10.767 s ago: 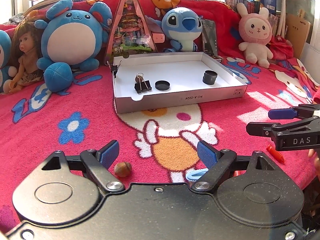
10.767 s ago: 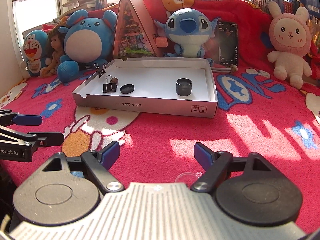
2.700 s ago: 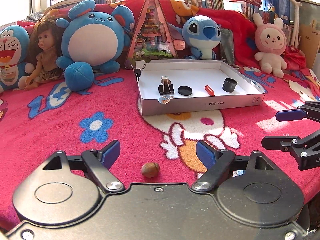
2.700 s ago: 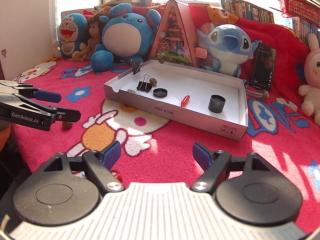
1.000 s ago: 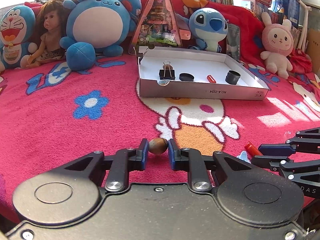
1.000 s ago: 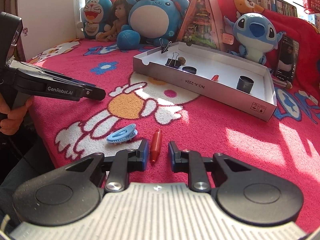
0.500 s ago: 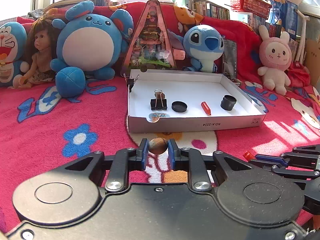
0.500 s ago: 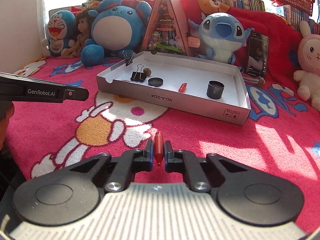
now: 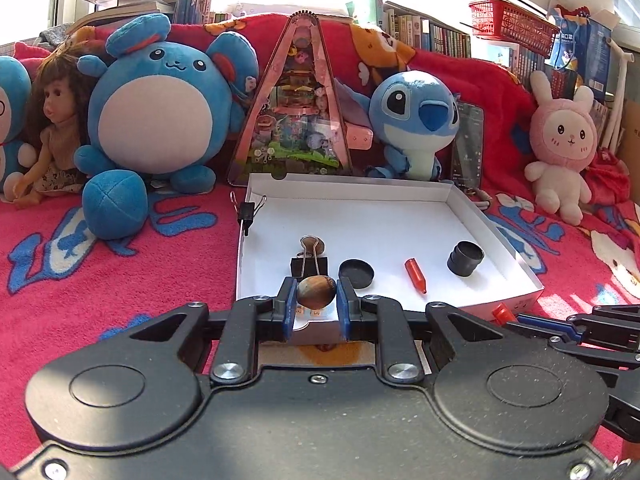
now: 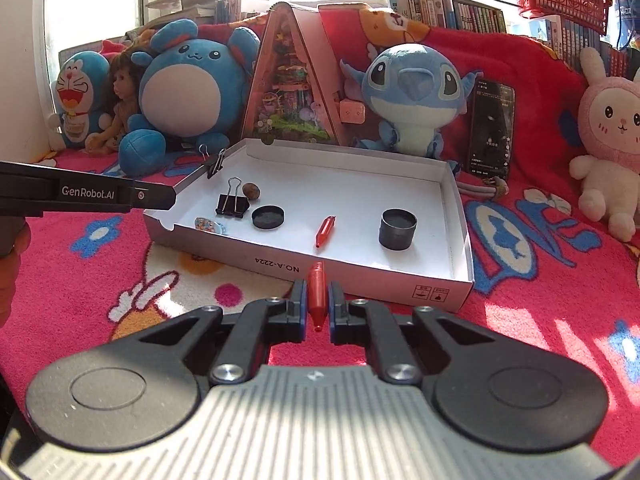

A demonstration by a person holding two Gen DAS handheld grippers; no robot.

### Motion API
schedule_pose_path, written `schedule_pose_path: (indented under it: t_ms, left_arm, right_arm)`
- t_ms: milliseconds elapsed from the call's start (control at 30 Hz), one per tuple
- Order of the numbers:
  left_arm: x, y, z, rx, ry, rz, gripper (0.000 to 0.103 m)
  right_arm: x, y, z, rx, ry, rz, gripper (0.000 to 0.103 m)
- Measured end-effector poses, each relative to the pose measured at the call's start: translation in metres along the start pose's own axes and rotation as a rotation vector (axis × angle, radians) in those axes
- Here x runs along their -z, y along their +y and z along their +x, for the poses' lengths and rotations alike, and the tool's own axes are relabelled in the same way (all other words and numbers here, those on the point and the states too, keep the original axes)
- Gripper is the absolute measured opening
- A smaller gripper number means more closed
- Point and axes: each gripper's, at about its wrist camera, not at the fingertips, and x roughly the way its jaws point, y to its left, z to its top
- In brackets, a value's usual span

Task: Organize rigid objects
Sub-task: 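Carry the acorn with the left tool while the right tool carries the marker into the box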

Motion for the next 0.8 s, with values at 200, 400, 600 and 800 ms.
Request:
schedule_pose_path:
  t_ms: [200,400,600,800]
  left_arm:
    - [-0.016,0.001,0.020,-0.011,0.014,0.005,0.020]
    - [-0.032,0.004,0.044,-0.016,0.057,0.001,0.020]
    - [-0.044,0.007,0.068,-0.041,0.090,-0.011,0.020]
    - [-0.040,0.010,0.083,-0.062,0.119,-0.008,0.020]
  right_arm:
    - [-0.025,-0.024,0.013,0.017,-0.005,0.075,0.013]
    - [-0.045,-0.049,0.028,0.032,0.005,0.166,0.013]
    - [-0.056,-0.069,0.043,0.058,0.023,0.240,0.014]
    - [-0.057,-0.084,0.059,0.094,0.053,0.291,0.014]
